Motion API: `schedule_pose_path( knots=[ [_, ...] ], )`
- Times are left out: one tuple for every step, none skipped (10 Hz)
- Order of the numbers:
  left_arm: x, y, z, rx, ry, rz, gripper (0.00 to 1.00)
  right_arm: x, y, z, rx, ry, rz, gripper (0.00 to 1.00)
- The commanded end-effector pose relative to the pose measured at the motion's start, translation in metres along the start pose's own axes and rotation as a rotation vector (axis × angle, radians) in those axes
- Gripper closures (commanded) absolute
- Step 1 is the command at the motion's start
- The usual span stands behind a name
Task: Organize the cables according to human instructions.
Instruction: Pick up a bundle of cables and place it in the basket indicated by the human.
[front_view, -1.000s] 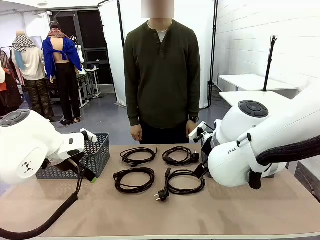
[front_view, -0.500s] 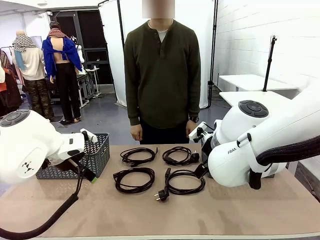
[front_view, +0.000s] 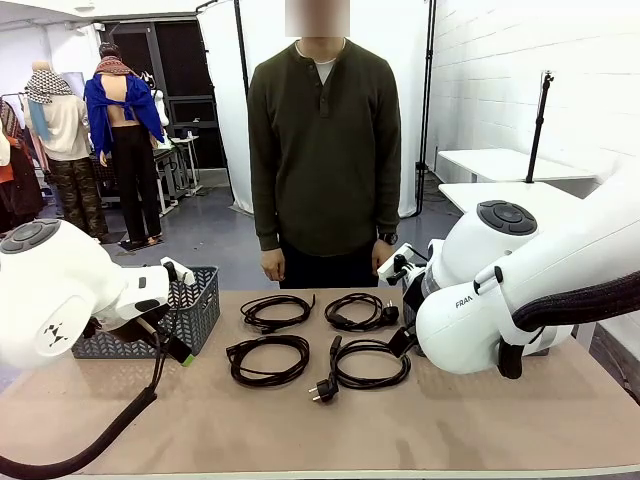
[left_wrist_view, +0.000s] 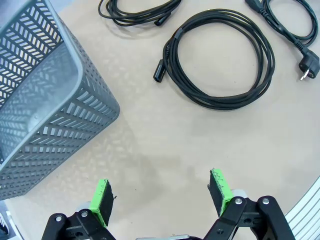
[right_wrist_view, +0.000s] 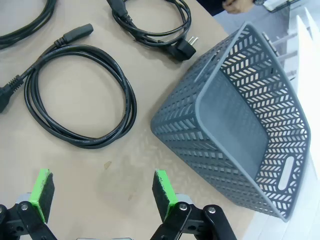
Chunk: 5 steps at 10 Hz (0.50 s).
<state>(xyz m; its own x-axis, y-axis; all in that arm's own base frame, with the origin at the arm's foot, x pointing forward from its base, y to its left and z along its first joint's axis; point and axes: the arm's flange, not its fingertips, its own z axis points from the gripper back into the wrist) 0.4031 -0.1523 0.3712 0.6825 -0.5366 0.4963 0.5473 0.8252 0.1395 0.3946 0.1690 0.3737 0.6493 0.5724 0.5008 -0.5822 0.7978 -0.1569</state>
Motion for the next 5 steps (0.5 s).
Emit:
schedule_pose_path(
  knots=[
    [0.0,0.001,0.0,0.0,0.0,0.002,0.0,0.0,0.0,0.0,0.0,0.0,0.0,0.0],
    [0.0,0.001,0.0,0.0,0.0,0.002,0.0,0.0,0.0,0.0,0.0,0.0,0.0,0.0],
    [0.0,0.0,0.0,0.0,0.0,0.0,0.0,0.0,0.0,0.0,0.0,0.0,0.0,0.0],
    [0.003,0.001,0.01,-0.014,-0.016,-0.021,0.0,0.004,-0.005,0.01,0.017,-0.009,0.005,0.0],
    [0.005,0.002,0.022,-0.013,-0.027,-0.035,0.0,0.008,-0.01,0.022,0.042,-0.009,0.004,0.0]
  ],
)
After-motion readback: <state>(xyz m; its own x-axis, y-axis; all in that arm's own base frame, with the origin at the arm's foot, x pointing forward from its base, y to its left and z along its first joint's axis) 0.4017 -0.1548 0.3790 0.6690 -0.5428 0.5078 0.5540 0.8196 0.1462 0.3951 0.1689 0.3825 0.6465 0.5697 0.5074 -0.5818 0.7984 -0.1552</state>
